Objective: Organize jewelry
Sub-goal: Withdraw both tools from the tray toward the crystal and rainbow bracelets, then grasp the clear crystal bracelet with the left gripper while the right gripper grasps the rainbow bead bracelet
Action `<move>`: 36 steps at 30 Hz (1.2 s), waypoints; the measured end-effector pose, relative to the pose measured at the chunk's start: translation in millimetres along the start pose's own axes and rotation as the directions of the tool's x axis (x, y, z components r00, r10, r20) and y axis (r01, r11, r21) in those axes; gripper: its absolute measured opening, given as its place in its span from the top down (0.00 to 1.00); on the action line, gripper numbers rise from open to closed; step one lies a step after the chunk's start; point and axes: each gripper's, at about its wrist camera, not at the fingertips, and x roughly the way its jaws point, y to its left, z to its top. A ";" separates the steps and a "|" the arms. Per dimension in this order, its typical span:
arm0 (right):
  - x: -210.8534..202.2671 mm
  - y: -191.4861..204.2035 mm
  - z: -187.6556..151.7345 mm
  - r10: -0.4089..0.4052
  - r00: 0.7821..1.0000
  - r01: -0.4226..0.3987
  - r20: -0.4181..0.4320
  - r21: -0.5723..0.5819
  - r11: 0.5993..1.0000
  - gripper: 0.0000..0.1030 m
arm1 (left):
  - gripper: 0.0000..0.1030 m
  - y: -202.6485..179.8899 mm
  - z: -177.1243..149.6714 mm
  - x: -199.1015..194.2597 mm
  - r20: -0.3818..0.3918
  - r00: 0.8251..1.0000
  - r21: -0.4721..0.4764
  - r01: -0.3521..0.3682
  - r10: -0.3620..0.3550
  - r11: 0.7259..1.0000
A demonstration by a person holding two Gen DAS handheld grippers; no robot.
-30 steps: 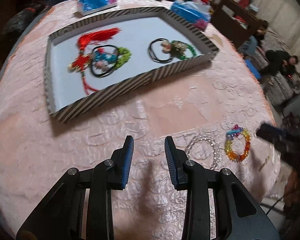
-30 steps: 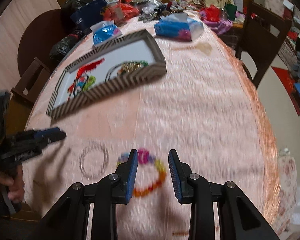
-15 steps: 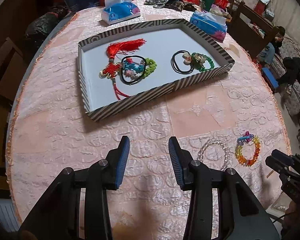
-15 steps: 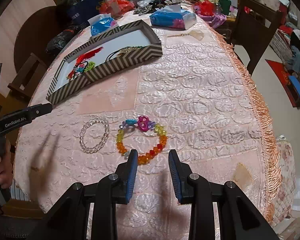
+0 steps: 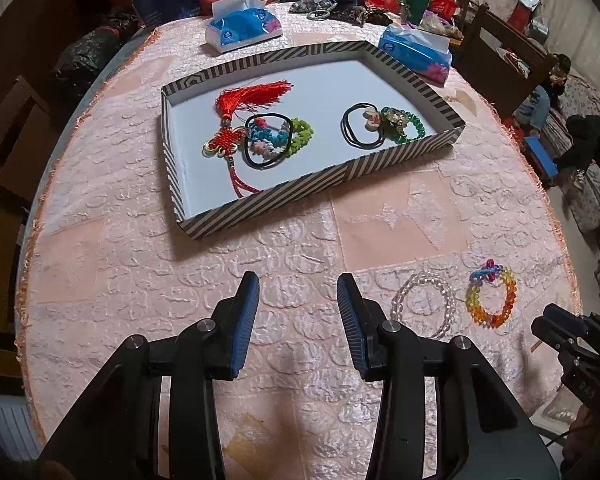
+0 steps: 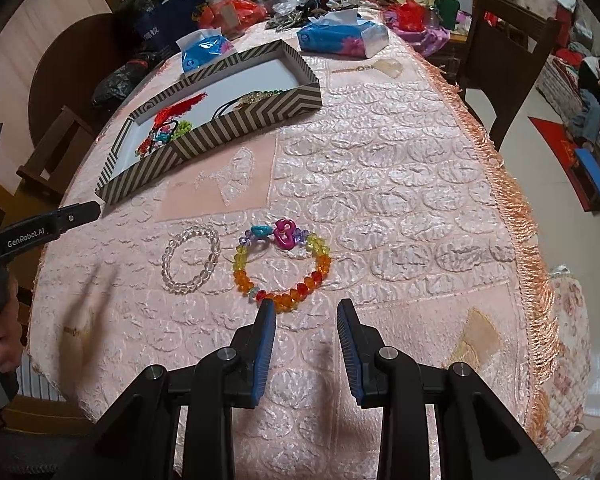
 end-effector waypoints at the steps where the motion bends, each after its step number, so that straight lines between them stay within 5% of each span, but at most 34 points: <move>1: -0.3 -0.1 0.0 0.000 1.000 0.000 0.001 0.000 1.000 0.71 | 0.61 -0.5 -0.1 -0.1 0.001 1.000 0.001 0.000 0.000 1.000; 15: 5.1 -1.2 0.3 0.005 1.000 -0.005 -0.017 -0.005 1.000 0.71 | 0.61 2.4 -0.8 0.9 0.003 1.000 -0.012 0.001 -0.001 1.000; 20: 6.8 -0.6 1.7 0.012 1.000 -0.012 -0.011 0.002 1.000 0.71 | 0.61 -6.3 -9.1 14.0 -0.045 0.984 0.023 0.176 -0.175 0.984; 25: 10.1 -2.2 -1.9 0.019 1.000 -0.019 -0.019 0.012 1.000 0.71 | 0.61 -34.3 -14.3 19.6 -0.066 0.961 0.092 0.275 -0.270 0.957; 30: 10.5 -6.0 -7.2 0.026 0.999 -0.025 -0.023 0.020 0.999 0.71 | 0.61 -54.4 -16.9 36.5 -0.116 0.946 0.133 0.317 -0.303 0.939; 36: 7.1 -9.6 -7.2 0.043 0.999 -0.043 -0.007 0.018 0.999 0.71 | 0.62 -67.5 -22.2 57.3 -0.141 0.957 0.179 0.275 -0.252 0.945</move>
